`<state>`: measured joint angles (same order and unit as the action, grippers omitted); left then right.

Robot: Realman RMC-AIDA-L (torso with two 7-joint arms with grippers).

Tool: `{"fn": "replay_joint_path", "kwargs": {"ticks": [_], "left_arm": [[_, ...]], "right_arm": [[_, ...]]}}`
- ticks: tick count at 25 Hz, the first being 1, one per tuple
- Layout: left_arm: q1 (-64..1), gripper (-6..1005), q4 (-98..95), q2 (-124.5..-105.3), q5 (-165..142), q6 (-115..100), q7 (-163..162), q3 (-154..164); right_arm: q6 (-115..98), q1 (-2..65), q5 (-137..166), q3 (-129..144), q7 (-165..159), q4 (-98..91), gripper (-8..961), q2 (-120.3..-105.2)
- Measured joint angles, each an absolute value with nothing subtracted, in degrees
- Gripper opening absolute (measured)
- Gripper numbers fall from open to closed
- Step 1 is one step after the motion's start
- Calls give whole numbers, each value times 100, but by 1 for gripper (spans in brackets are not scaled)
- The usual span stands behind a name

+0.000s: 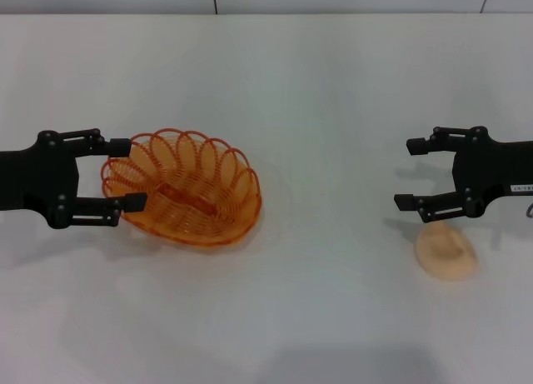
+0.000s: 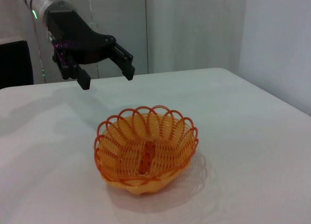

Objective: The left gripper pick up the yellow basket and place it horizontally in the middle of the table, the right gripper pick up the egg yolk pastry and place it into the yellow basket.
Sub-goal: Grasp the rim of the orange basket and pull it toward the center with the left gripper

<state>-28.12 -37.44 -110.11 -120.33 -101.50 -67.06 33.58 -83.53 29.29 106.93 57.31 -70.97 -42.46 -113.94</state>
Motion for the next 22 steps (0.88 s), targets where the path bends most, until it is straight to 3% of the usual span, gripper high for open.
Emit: {"fn": "replay_joint_path", "kwargs": {"ticks": [13, 22], "left_arm": [[-2887, 735, -3823, -10997, -12096, -10166, -6917, 3391], [-2981, 723, -5584, -11030, -12557, -10646, -9096, 3418]], "right_arm": [[-8366, 2927, 10697, 5713, -7100, -4253, 871, -11421], [-8343, 2936, 10691, 5713, -7087, -4278, 871, -11396]]}}
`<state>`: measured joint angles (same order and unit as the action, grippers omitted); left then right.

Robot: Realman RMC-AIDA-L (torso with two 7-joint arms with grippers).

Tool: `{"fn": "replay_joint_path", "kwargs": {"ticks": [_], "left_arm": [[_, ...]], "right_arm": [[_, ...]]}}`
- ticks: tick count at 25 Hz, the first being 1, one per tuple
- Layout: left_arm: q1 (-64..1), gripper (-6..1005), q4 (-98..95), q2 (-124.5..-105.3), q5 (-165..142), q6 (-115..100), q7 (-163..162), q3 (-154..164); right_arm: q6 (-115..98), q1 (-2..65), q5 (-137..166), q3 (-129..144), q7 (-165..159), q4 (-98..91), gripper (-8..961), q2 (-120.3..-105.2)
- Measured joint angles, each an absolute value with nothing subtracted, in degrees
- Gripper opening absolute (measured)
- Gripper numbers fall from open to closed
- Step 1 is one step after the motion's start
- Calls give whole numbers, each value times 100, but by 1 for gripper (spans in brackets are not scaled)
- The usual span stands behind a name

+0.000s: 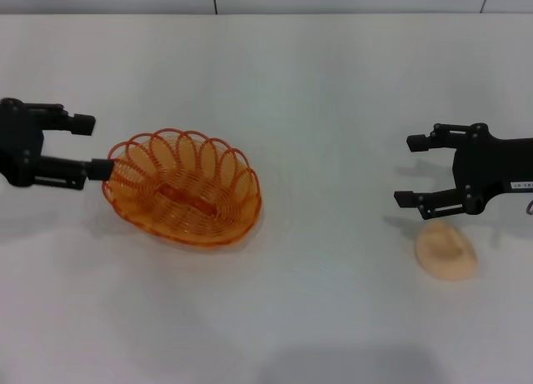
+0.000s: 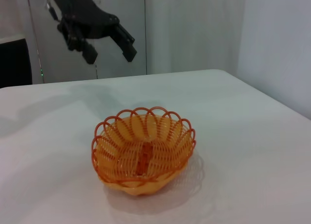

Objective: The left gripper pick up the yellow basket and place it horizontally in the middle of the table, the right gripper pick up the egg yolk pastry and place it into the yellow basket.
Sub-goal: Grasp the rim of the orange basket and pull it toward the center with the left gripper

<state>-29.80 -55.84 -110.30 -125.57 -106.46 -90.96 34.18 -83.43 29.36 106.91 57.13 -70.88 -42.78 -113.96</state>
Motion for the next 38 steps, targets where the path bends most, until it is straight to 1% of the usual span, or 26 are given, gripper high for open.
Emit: {"fn": "replay_joint_path", "kwargs": {"ticks": [5, 14, 21, 26, 30, 33, 38], "left_arm": [[-3165, 716, -5948, -11027, -12934, -10661, -10242, 3478], [-3493, 704, -6078, -10873, -13555, -10217, -12125, 3452], [-3802, 695, -6112, -10857, -14429, -9982, -12893, 3476], [-3972, 689, -6089, -10948, -15167, -9792, -13173, 3654], [-3986, 683, -6062, -11069, -15226, -9571, -13290, 4010], [-4026, 679, -5985, -11195, -15245, -9420, -13310, 4218], [-4054, 673, -5648, -11306, -15277, -8976, -13380, 4439]], "right_arm": [[-8321, 2939, 10691, 5713, -7021, -4287, 871, -11438], [-8314, 2959, 10692, 5713, -7013, -4299, 871, -11444], [-8314, 2971, 10696, 5713, -6962, -4299, 871, -11448], [-8314, 2971, 10697, 5727, -6939, -4298, 871, -11472], [-8314, 2971, 10696, 5741, -6906, -4298, 871, -11500], [-8315, 2972, 10695, 5757, -6883, -4298, 871, -11511], [-8349, 2986, 10691, 5770, -6881, -4297, 871, -11517]]}}
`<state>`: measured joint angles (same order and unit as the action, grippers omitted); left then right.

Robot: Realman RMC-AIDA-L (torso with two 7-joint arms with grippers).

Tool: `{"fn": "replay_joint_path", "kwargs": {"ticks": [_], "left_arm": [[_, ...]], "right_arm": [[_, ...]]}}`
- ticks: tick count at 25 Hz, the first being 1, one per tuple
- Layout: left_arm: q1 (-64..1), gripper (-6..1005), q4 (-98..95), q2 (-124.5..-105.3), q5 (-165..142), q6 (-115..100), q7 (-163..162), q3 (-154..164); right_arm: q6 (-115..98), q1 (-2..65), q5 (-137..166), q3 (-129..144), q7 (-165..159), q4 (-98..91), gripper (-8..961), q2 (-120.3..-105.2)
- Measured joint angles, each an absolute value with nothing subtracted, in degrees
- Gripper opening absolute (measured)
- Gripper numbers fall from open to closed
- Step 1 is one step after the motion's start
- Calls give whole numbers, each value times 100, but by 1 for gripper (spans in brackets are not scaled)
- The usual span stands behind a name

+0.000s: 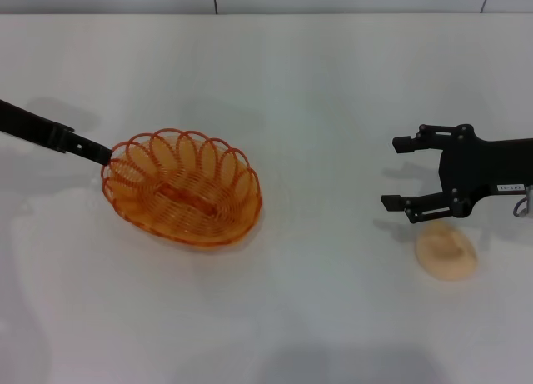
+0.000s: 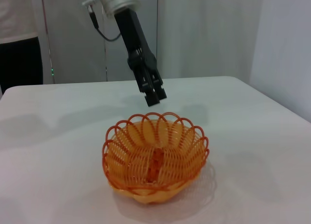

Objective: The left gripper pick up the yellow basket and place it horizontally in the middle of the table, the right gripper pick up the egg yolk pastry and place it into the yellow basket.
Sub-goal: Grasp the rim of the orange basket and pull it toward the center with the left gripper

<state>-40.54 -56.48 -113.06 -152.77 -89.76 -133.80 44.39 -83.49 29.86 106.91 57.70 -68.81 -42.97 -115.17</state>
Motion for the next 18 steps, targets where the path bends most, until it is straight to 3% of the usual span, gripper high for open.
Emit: {"fn": "replay_joint_path", "kwargs": {"ticks": [10, 18], "left_arm": [[-4098, 659, -5057, -11489, -15229, -8261, -13307, 4513], [-4133, 649, -4911, -11523, -15226, -8066, -13266, 4534]], "right_arm": [[-8369, 2989, 10686, 5786, -6877, -4298, 870, -11523], [-8368, 2988, 10686, 5783, -6873, -4298, 870, -11531]]}}
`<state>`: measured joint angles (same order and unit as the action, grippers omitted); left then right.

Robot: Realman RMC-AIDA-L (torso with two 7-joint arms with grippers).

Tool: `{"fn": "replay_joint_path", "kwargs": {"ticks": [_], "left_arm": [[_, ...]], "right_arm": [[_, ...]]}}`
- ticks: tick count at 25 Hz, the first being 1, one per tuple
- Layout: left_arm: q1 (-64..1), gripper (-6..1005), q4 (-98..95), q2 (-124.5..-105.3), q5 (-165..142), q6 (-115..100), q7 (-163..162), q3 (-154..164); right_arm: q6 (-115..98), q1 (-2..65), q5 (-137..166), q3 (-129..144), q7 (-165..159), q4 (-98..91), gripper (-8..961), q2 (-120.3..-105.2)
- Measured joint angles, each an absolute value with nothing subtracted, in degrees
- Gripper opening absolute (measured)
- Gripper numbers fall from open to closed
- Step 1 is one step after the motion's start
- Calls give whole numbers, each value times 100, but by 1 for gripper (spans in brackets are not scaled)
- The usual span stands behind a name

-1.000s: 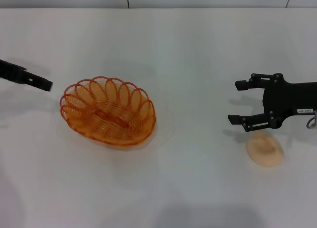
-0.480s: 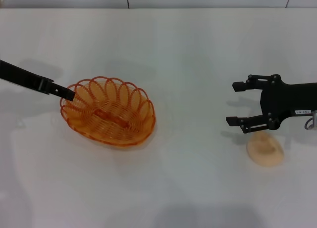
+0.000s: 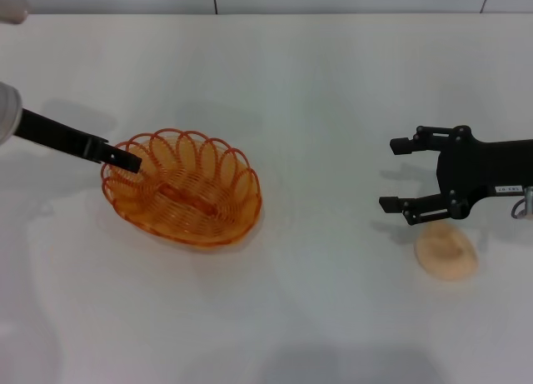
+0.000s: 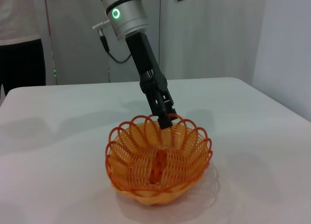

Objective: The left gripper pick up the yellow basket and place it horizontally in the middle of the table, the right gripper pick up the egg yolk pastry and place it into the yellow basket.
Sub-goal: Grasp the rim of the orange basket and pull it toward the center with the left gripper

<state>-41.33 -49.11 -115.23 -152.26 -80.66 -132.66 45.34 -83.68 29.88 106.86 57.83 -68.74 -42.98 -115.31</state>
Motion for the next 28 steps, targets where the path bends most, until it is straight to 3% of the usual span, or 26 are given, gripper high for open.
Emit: {"fn": "replay_joint_path", "kwargs": {"ticks": [18, 28], "left_arm": [[-4243, 625, -4714, -11629, -15274, -7930, -13304, 4866], [-4169, 392, -4761, -11636, -15067, -7920, -13298, 4835]], "right_arm": [[-8358, 2979, 10685, 5783, -6886, -4297, 870, -11531], [-8374, 2949, 10634, 5783, -6916, -4298, 870, -11531]]}}
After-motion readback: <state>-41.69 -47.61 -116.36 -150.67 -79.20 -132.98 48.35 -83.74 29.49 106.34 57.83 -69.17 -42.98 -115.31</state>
